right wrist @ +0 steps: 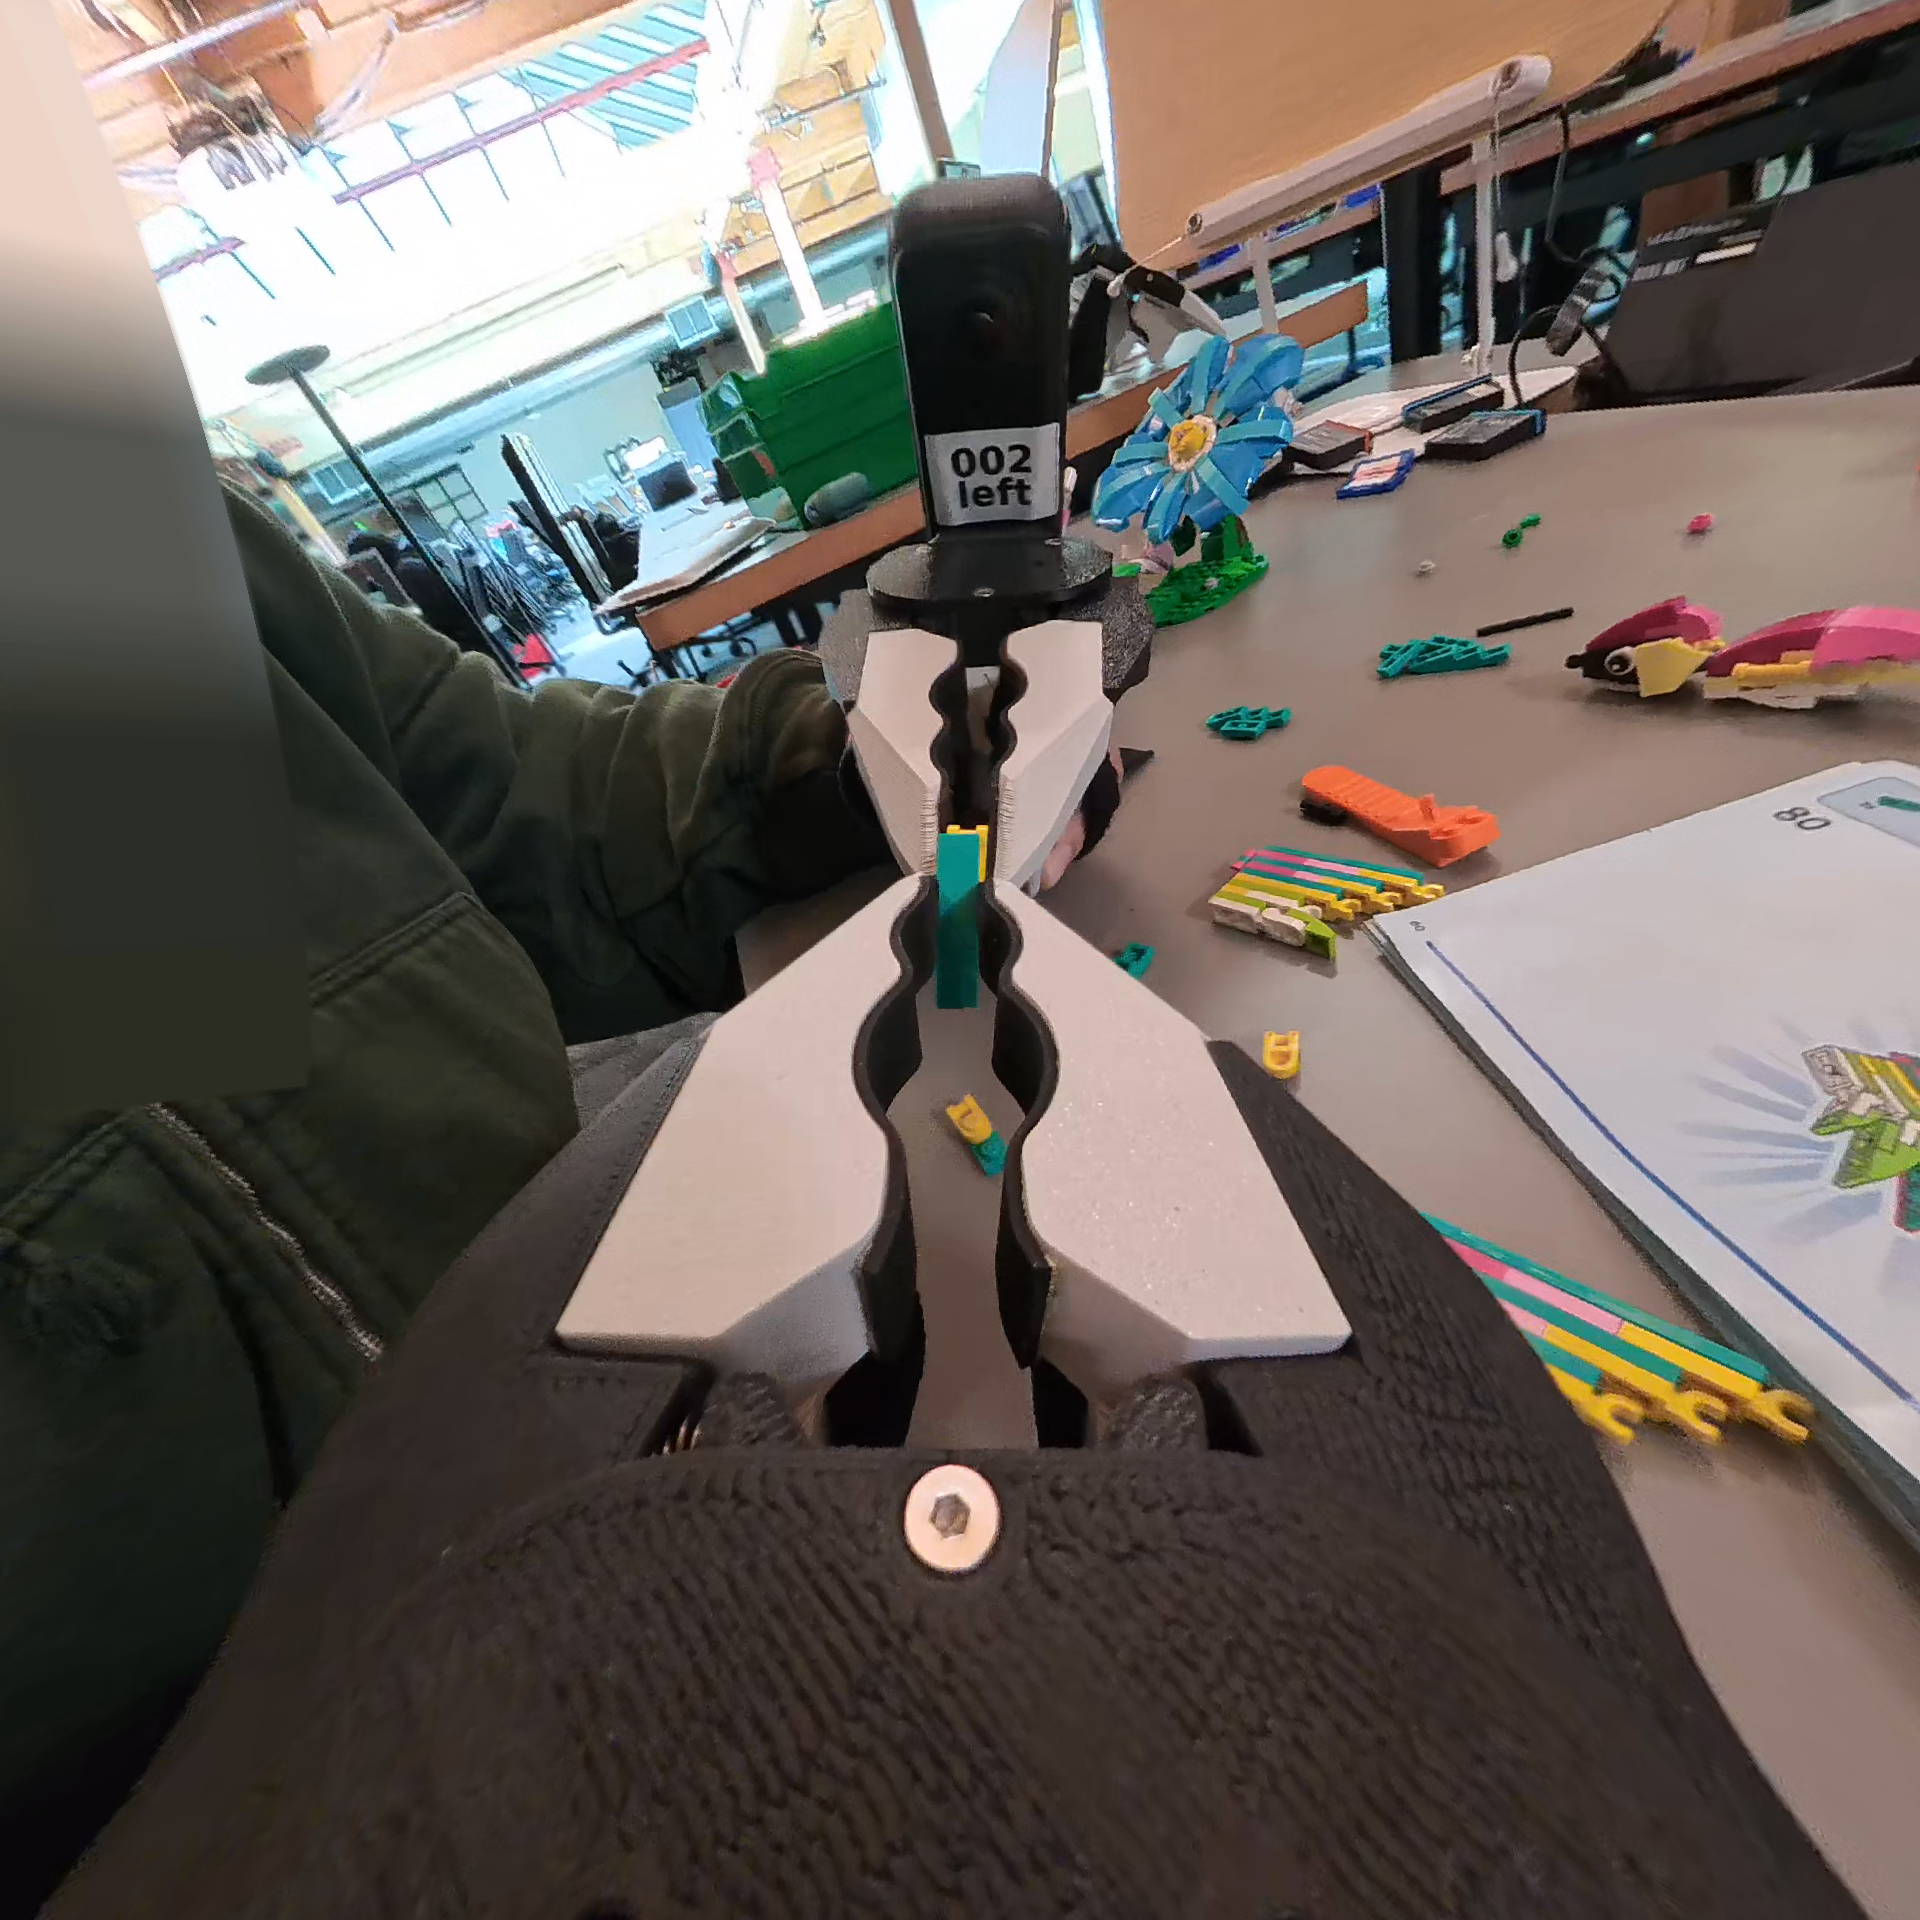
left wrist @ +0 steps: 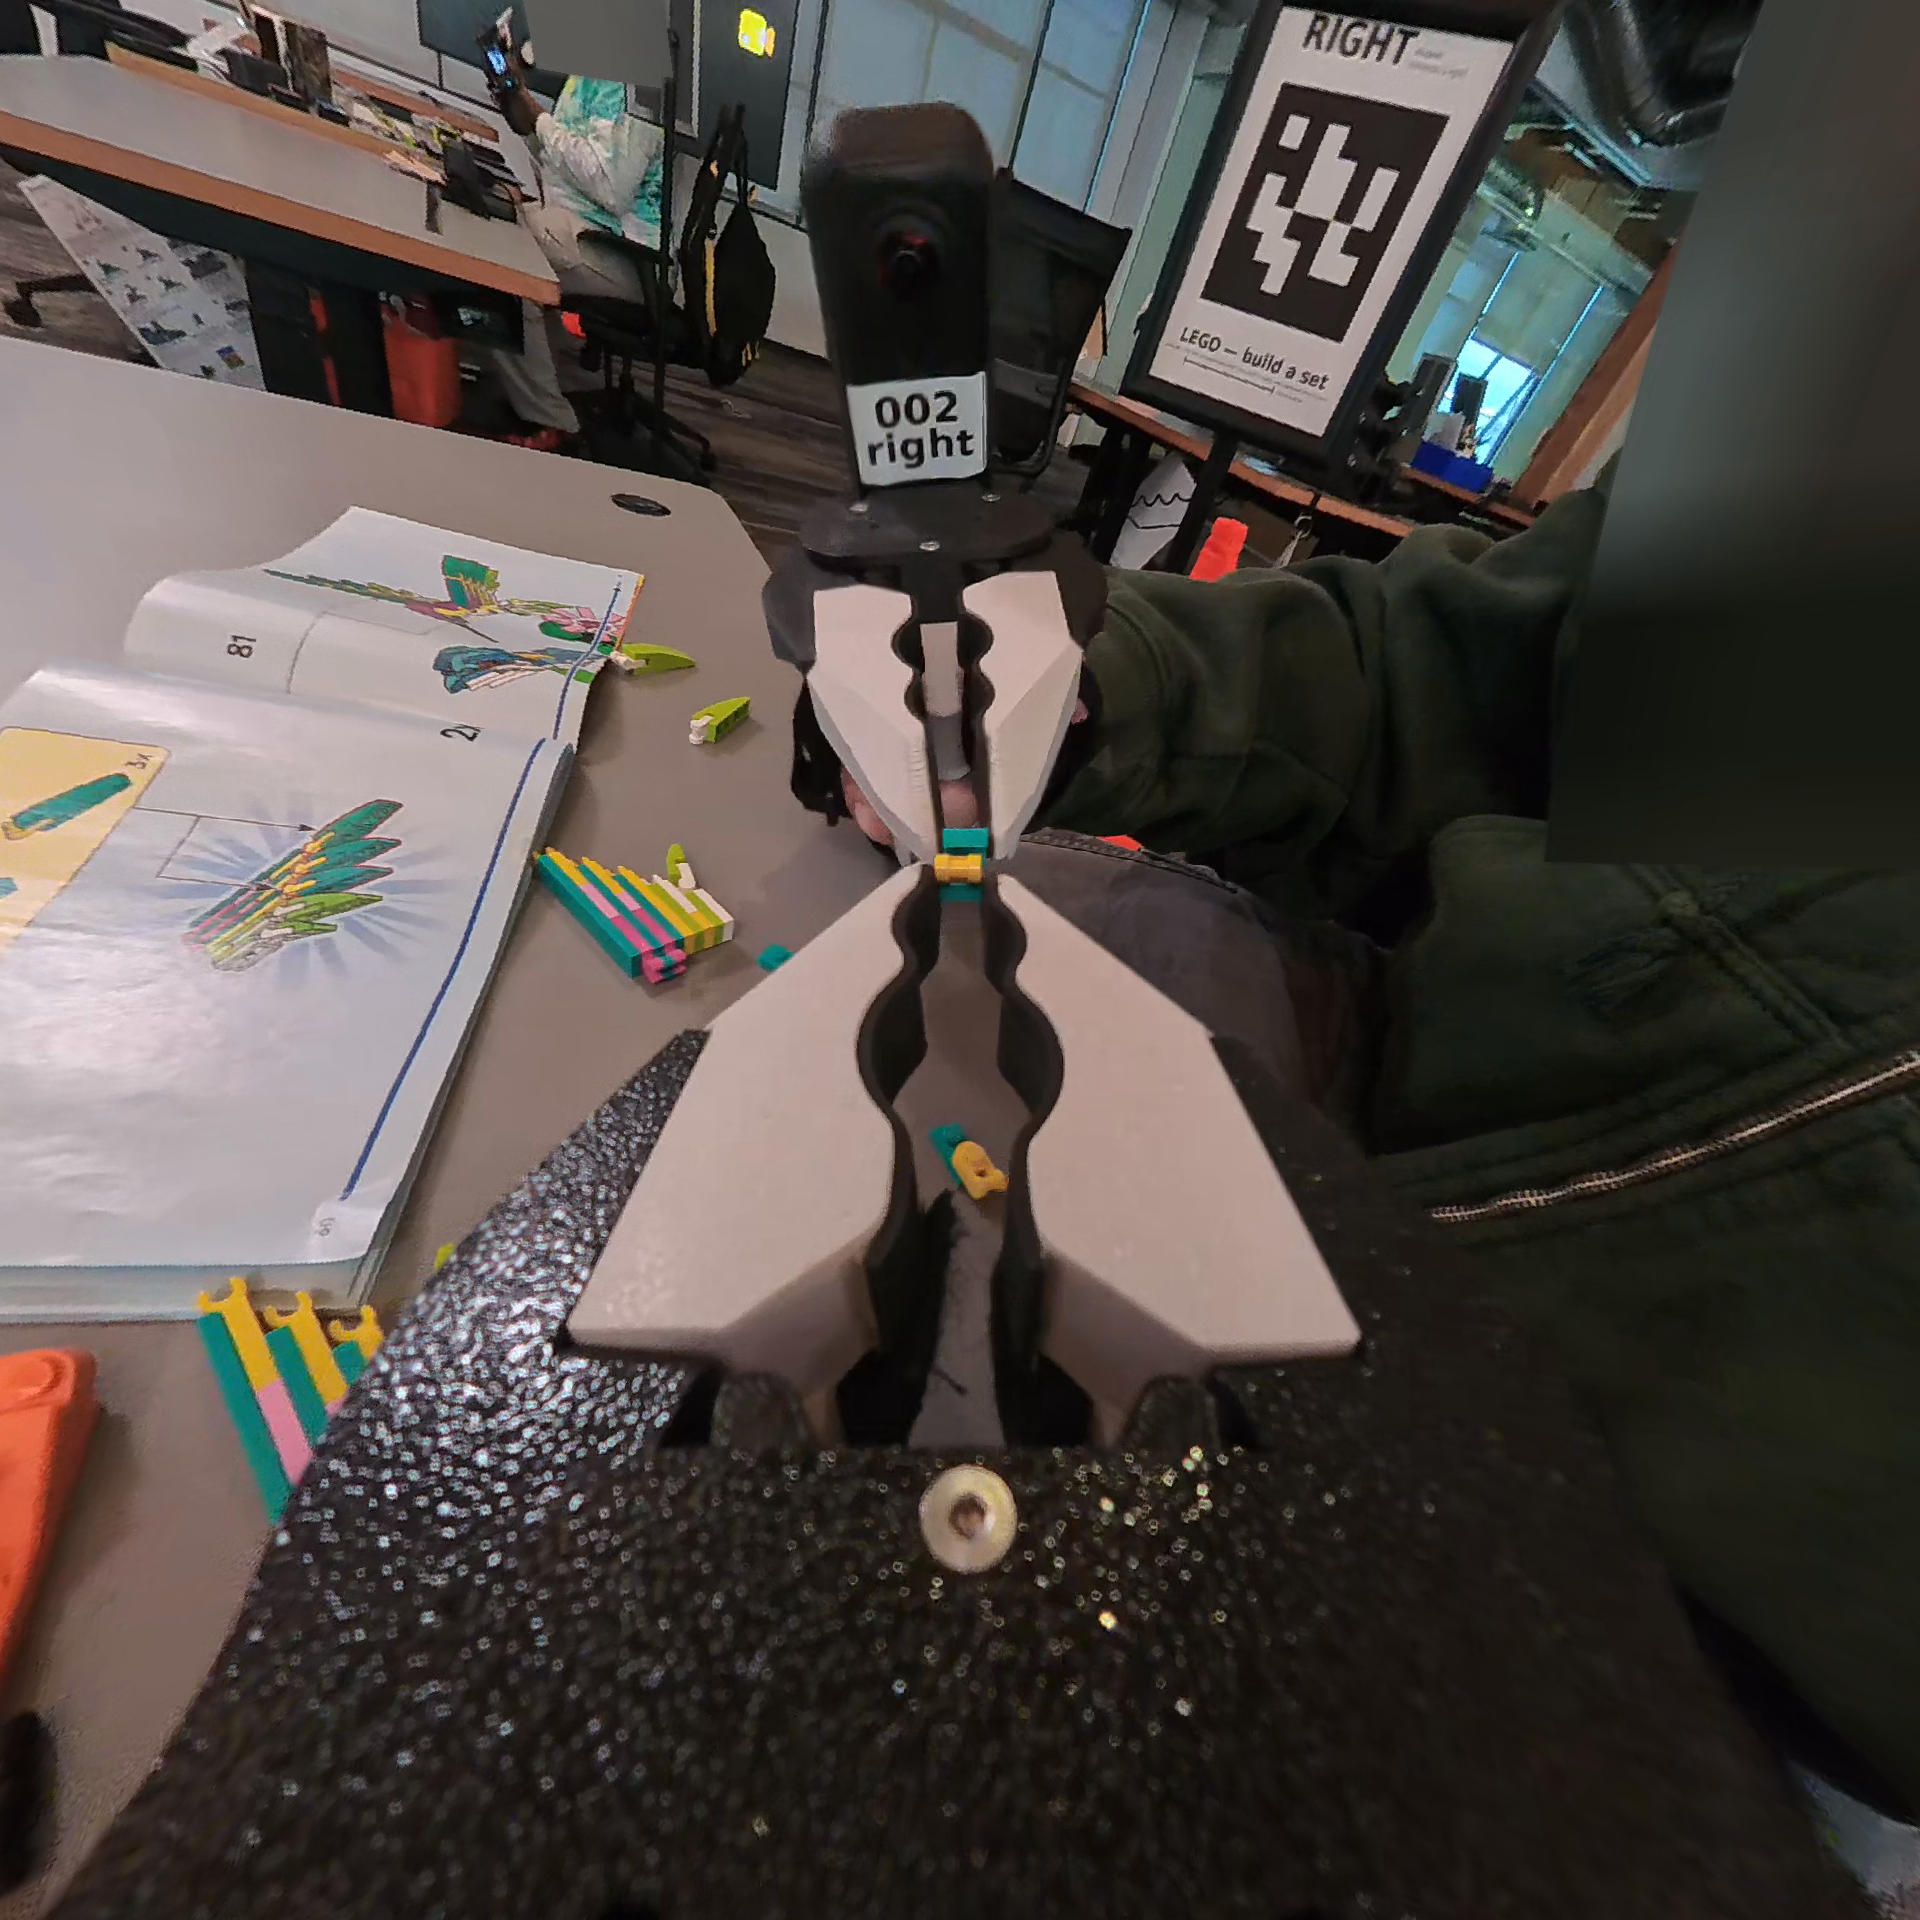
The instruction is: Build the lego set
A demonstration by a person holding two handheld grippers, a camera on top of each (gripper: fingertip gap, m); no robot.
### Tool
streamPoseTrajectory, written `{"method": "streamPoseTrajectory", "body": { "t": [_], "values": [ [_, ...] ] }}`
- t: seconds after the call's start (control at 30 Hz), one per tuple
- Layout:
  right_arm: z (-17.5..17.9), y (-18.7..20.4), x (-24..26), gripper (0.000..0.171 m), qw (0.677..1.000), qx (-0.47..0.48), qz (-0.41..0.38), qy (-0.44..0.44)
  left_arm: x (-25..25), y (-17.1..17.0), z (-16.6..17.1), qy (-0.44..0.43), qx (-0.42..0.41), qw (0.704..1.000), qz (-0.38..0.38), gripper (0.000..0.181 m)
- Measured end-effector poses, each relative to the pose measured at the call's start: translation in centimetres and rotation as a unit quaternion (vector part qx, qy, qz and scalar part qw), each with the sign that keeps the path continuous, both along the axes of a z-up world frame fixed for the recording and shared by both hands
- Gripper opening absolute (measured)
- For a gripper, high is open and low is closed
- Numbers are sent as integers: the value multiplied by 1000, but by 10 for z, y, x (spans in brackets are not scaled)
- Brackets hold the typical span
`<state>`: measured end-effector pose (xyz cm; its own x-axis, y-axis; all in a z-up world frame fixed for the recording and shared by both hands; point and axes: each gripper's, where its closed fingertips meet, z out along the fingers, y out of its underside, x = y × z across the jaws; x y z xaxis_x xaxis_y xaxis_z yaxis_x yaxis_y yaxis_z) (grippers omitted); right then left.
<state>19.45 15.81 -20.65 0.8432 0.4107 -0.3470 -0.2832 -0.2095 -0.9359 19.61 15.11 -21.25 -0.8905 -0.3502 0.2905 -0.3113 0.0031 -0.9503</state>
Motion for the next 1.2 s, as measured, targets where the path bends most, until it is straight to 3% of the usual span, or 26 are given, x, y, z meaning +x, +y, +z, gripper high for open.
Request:
{"method": "streamPoseTrajectory", "body": {
  "t": [0.4,0.83,1.2],
  "values": [
    [3,5,5,6,999,6,-21,41,2,3,5,55,-54,997,-8,5],
    [7,4,5,6,997,15,-10,71,2,2,7,57,-66,996,-7,5],
    [9,9,12,6,996,26,-46,70,10,8,11,51,-82,995,31,5]
  ]
}}
